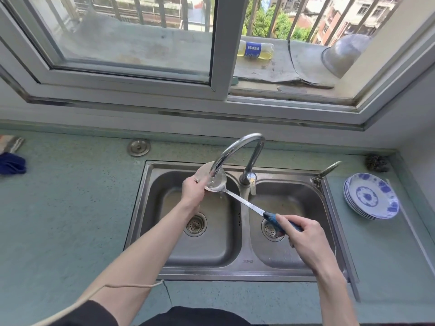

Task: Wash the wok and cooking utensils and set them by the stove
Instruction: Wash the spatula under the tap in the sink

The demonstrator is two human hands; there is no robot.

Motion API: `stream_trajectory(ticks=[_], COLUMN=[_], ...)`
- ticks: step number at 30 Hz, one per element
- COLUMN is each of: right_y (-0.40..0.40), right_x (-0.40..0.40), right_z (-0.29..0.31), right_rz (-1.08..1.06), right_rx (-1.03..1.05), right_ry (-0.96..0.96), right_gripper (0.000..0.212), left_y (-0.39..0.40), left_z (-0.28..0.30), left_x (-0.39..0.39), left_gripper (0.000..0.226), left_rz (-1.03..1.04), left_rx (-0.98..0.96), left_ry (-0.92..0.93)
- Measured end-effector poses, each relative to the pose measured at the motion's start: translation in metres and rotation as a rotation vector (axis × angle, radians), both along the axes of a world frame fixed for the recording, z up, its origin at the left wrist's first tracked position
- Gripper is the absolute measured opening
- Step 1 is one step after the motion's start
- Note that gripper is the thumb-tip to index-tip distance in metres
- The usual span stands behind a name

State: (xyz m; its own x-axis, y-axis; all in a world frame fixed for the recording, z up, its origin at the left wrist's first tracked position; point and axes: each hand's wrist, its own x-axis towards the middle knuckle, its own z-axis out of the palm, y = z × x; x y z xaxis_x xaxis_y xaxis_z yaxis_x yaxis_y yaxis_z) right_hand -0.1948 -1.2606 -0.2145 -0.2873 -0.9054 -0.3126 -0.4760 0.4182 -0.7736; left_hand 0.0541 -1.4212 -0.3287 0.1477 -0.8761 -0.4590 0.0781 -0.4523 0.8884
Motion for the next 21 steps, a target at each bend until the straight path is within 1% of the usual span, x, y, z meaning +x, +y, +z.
stream_trajectory(ticks=[1,2,3,4,6,8,9,11,12,13,14,15,18,21], right_y=[0.0,0.0,0.0,0.0,-0.001,-0.003,-0.004,-0.005,-0.005,-0.004,-0.004,-0.004,-0.002,0.0], right_x=[-0.003,-0.005,-0.007,-0.007,-0.004,-0.003,-0.004,-0.008,-0.011,-0.013,-0.013,-0.013,-0.008,-0.006], right_z=[-0.001,-0.002,-0.002,-0.001,0.001,0.0,0.0,0.001,0.001,0.001,0.0,0.0,-0.002,-0.004], right_rz=[0.013,0.036,0.069,0.097,0.115,0.108,0.094,0.07,0.064,0.058,0.056,0.057,0.059,0.054], right_rx=[0.011,0.044,0.099,0.169,0.277,0.289,0.27,0.224,0.21,0.199,0.188,0.174,0.133,0.106], right_ry=[0.055,0.124,0.21,0.304,0.49,0.61,0.638,0.664,0.667,0.666,0.666,0.668,0.663,0.653], right_gripper=[0.018,0.019,0.022,0.028,0.05,0.067,0.071,0.072,0.071,0.07,0.07,0.07,0.07,0.068], left_y=[0.002,0.004,0.007,0.008,0.013,0.014,0.015,0.016,0.017,0.018,0.017,0.018,0.019,0.016], left_z=[-0.001,-0.002,-0.002,-0.004,-0.003,-0.005,-0.002,-0.001,-0.002,0.0,-0.004,-0.003,-0.002,-0.009], left_x=[0.001,0.003,0.006,0.008,0.008,0.006,0.004,0.001,0.0,0.0,0.0,0.0,-0.001,0.001], left_gripper=[0.012,0.024,0.029,0.027,0.013,0.029,0.03,0.017,0.019,0.026,0.03,0.029,0.01,0.03], left_rz=[-0.025,-0.041,-0.049,-0.064,-0.093,-0.118,-0.149,-0.198,-0.225,-0.238,-0.237,-0.212,-0.107,-0.074], left_rx=[-0.001,-0.014,-0.028,-0.051,-0.086,-0.049,-0.029,0.026,0.048,0.066,0.06,0.048,-0.008,-0.028], left_ry=[0.024,0.016,-0.016,-0.052,-0.04,-0.001,0.034,0.147,0.194,0.214,0.188,0.175,0.17,0.146])
